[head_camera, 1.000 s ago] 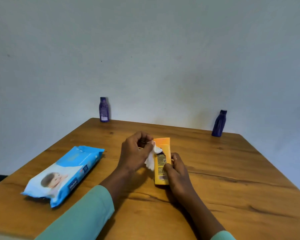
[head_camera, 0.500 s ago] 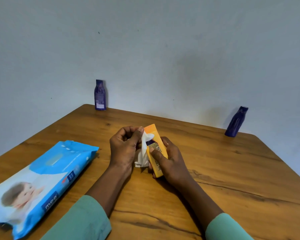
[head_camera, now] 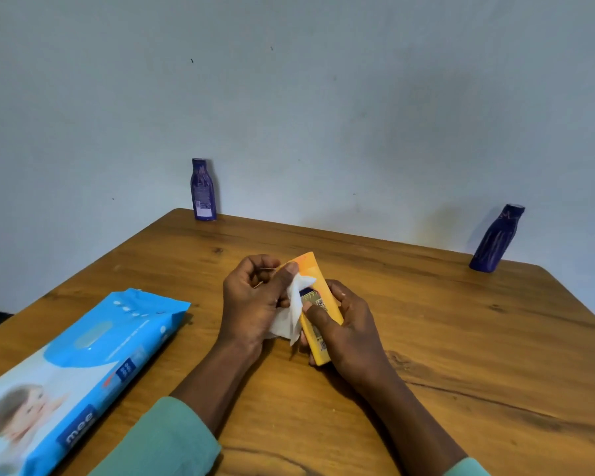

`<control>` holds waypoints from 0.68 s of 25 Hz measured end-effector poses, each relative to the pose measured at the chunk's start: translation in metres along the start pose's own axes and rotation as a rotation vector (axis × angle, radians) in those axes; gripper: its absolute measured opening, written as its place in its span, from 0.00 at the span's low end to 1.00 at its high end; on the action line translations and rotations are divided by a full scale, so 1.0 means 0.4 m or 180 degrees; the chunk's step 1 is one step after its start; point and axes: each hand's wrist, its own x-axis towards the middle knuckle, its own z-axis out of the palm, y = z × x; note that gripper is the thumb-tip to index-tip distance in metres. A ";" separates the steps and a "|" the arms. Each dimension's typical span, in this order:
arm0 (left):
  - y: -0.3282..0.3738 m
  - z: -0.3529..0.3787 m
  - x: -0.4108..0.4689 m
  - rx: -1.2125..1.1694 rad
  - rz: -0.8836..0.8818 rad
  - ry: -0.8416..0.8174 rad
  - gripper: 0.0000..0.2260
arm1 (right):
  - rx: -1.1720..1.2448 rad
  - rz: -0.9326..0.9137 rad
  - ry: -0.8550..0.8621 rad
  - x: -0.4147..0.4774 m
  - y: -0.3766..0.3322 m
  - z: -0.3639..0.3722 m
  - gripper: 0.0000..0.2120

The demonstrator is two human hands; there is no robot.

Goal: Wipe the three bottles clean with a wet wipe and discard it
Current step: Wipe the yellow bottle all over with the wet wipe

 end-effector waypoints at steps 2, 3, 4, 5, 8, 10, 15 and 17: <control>-0.005 0.001 -0.005 0.0326 0.0339 -0.0298 0.09 | 0.0004 -0.0072 0.0036 0.006 -0.001 -0.006 0.07; -0.004 -0.002 0.000 0.0409 0.0456 -0.0275 0.09 | -0.0021 -0.0069 0.0020 0.005 0.000 -0.007 0.07; 0.000 -0.003 0.009 0.0401 0.0508 -0.0159 0.09 | -0.0067 -0.0068 -0.0004 0.007 0.000 -0.007 0.08; 0.003 -0.003 0.015 0.0335 0.0498 -0.0031 0.08 | -0.0119 -0.0047 -0.0023 0.006 0.000 -0.006 0.09; -0.007 -0.006 0.017 0.0432 0.0682 0.0032 0.08 | -0.0174 0.0038 0.0021 0.004 0.007 -0.002 0.13; -0.011 -0.007 0.013 0.0693 0.0917 -0.0101 0.08 | -0.0154 0.0029 0.0048 0.008 0.009 0.000 0.13; -0.015 -0.003 0.030 0.1009 0.1182 0.0104 0.08 | -0.0211 -0.0024 0.0029 0.011 0.002 0.002 0.12; -0.020 0.000 0.032 0.1014 0.1129 0.0185 0.08 | -0.0228 -0.0023 0.0025 0.012 0.003 0.003 0.11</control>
